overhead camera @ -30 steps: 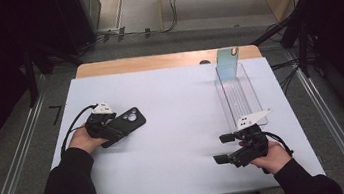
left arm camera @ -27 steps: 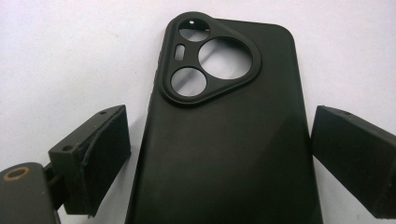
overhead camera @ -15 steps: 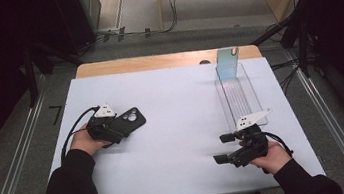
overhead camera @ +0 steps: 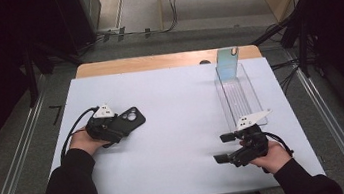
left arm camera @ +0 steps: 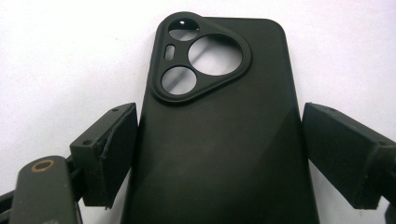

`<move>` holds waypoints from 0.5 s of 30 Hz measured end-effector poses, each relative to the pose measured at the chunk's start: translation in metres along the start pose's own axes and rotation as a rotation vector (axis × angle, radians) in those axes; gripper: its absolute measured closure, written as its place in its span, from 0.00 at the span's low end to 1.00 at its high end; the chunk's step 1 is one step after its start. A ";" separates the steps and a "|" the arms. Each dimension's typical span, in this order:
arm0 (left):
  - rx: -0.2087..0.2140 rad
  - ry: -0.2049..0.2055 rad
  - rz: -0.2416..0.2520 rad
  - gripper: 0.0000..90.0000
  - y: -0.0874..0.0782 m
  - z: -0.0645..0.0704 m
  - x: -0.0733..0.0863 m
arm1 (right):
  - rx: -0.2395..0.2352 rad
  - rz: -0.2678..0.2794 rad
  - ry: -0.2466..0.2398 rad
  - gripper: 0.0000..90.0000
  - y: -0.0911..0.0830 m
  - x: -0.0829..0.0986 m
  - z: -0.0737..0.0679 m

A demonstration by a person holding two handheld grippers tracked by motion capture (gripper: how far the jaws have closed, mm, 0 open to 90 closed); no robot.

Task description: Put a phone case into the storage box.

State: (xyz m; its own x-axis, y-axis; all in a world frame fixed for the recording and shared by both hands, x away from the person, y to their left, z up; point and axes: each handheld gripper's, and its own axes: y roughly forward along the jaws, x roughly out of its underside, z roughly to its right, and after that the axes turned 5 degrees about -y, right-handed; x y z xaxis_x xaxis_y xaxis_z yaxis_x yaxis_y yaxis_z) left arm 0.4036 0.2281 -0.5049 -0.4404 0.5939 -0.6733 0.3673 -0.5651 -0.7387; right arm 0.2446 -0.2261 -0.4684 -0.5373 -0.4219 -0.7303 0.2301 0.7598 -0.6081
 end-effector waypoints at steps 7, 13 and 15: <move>0.007 -0.024 -0.010 0.16 -0.002 -0.001 -0.002 | 0.003 0.004 -0.005 0.13 0.000 0.001 0.003; 0.050 -0.084 -0.007 0.16 -0.009 0.000 -0.007 | 0.002 0.006 -0.003 0.13 -0.001 0.001 0.003; 0.065 -0.091 0.000 0.16 -0.011 0.001 -0.010 | 0.003 0.006 -0.004 0.13 -0.001 0.001 0.003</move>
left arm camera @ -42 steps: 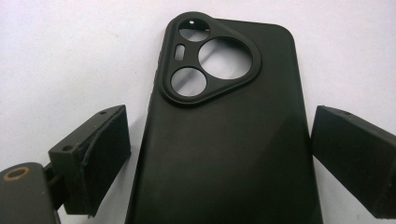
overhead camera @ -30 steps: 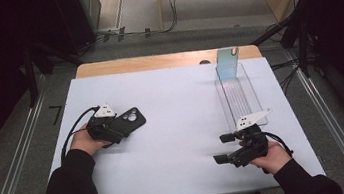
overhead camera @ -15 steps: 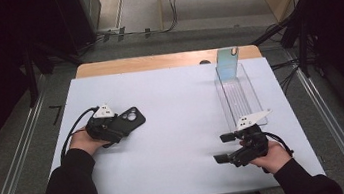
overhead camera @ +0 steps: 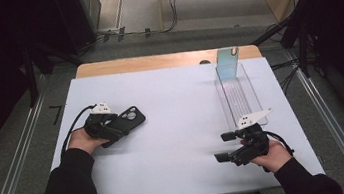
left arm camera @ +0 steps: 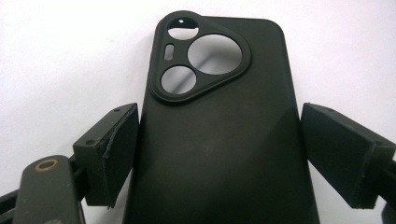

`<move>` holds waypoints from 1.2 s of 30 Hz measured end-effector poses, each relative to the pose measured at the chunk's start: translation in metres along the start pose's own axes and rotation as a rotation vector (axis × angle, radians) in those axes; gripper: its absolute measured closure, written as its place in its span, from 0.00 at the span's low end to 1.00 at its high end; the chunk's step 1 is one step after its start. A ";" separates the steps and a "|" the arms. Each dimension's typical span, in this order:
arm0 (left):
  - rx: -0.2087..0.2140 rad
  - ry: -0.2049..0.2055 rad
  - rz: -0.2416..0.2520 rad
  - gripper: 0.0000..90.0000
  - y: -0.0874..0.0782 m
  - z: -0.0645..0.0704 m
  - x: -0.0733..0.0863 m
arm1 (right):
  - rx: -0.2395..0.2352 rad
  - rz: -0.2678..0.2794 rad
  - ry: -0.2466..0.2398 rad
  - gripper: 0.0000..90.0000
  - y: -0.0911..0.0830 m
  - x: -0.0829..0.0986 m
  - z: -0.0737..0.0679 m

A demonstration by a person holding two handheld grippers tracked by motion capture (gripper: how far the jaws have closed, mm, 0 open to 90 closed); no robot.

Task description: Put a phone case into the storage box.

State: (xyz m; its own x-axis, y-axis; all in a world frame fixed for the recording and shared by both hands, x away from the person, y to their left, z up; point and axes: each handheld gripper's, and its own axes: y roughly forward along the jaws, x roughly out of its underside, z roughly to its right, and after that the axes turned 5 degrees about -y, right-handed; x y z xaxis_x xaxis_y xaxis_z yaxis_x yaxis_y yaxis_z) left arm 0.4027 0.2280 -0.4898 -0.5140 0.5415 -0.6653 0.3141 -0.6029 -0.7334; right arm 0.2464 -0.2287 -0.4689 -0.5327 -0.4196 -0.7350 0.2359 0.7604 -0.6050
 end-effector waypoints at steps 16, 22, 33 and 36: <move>0.052 -0.056 0.038 0.16 -0.016 0.035 -0.025 | 0.023 0.025 0.023 0.13 -0.003 -0.001 -0.001; 0.039 -0.075 0.067 0.16 -0.015 0.055 -0.031 | 0.030 0.044 0.041 0.13 -0.005 -0.003 -0.001; 0.023 -0.144 0.084 0.16 -0.015 0.090 -0.037 | 0.063 0.069 0.153 0.13 -0.011 -0.007 0.006; 0.010 -0.159 0.093 0.16 -0.015 0.100 -0.037 | 0.069 0.068 0.160 0.13 -0.011 -0.007 0.006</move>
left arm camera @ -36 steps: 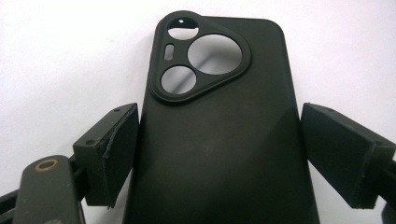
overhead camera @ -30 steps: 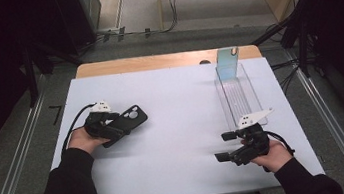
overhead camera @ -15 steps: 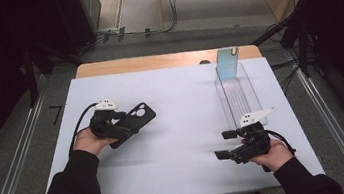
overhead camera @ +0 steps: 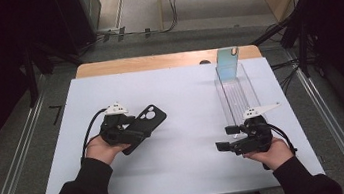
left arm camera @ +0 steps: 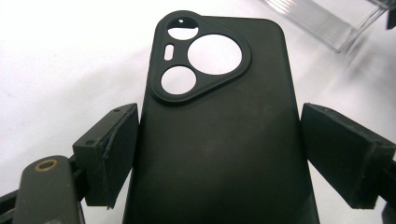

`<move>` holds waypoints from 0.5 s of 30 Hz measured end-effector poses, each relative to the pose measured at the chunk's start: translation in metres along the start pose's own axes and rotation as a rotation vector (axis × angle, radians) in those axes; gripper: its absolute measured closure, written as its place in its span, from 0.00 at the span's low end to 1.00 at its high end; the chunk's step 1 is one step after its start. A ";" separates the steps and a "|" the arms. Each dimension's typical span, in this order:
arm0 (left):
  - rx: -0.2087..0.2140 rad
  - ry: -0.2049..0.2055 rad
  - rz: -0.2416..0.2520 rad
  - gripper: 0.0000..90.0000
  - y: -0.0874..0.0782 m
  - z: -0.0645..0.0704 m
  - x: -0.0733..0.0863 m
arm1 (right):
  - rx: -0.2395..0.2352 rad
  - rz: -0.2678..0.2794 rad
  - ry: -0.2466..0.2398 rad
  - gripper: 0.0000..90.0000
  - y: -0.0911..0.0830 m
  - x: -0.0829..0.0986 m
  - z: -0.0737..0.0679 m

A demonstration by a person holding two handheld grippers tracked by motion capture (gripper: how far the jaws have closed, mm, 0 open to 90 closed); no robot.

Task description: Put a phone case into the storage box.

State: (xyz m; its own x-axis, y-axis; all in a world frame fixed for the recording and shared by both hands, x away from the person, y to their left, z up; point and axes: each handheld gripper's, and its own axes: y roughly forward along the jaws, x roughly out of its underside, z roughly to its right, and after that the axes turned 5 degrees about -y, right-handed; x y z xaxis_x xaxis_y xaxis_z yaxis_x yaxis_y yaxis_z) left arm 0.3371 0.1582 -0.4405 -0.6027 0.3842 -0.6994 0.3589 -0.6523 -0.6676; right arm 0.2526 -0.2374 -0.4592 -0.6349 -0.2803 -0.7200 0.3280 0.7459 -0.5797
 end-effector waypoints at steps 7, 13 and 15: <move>-0.030 -0.053 0.047 0.16 0.005 0.021 0.007 | 0.013 0.010 0.007 0.13 0.000 -0.002 -0.003; -0.087 -0.081 0.083 0.16 0.006 0.035 0.013 | 0.004 0.038 0.006 0.17 -0.001 -0.004 -0.007; -0.108 -0.090 0.087 0.16 0.007 0.038 0.014 | 0.010 0.036 0.009 0.17 -0.001 -0.004 -0.008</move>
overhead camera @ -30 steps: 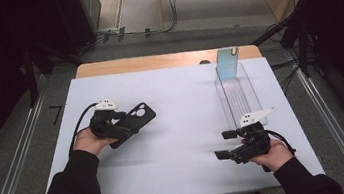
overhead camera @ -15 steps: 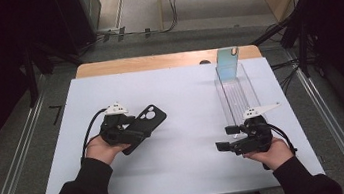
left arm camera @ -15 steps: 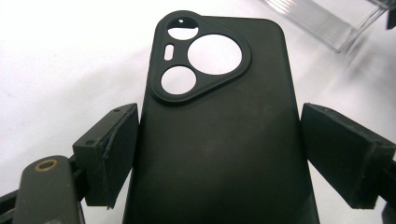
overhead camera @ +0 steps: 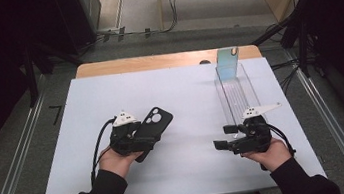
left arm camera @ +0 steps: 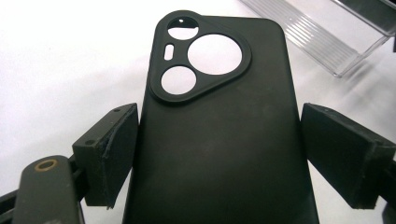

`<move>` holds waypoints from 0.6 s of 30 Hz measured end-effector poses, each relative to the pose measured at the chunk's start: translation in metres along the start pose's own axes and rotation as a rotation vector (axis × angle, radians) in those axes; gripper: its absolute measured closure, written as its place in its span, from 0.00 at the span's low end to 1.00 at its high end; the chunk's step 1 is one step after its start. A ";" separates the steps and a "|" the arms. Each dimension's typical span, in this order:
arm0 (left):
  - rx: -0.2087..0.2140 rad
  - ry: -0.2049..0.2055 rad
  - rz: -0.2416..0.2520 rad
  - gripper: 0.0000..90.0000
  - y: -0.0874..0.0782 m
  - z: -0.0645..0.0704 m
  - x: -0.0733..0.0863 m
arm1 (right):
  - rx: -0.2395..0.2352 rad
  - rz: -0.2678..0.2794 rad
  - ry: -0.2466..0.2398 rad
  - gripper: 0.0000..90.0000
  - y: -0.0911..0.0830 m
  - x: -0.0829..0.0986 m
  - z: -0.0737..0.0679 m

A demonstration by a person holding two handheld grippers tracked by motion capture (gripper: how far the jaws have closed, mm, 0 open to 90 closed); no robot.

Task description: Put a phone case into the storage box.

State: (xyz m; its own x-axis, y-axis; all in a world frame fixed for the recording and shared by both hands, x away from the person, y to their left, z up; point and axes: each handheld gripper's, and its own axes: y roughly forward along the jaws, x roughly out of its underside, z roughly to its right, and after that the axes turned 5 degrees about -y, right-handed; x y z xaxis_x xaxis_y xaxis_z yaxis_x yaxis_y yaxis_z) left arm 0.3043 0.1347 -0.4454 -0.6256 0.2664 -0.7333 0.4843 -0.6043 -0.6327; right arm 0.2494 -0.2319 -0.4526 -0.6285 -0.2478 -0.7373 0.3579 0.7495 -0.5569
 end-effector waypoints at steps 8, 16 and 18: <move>-0.033 -0.025 0.069 0.16 0.001 0.012 0.005 | 0.020 0.013 0.034 0.17 0.001 -0.003 -0.002; -0.084 0.009 0.141 0.16 0.008 0.029 0.011 | 0.047 0.026 0.065 0.17 0.001 -0.007 -0.006; -0.092 0.010 0.159 0.16 0.010 0.031 0.013 | 0.054 0.033 0.065 0.17 0.001 -0.008 -0.006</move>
State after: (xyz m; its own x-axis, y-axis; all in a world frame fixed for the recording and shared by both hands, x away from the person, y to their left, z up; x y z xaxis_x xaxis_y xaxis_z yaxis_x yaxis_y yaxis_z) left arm 0.2818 0.1085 -0.4532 -0.5307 0.1806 -0.8281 0.6307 -0.5685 -0.5282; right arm 0.2507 -0.2252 -0.4450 -0.6586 -0.1813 -0.7303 0.4149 0.7222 -0.5534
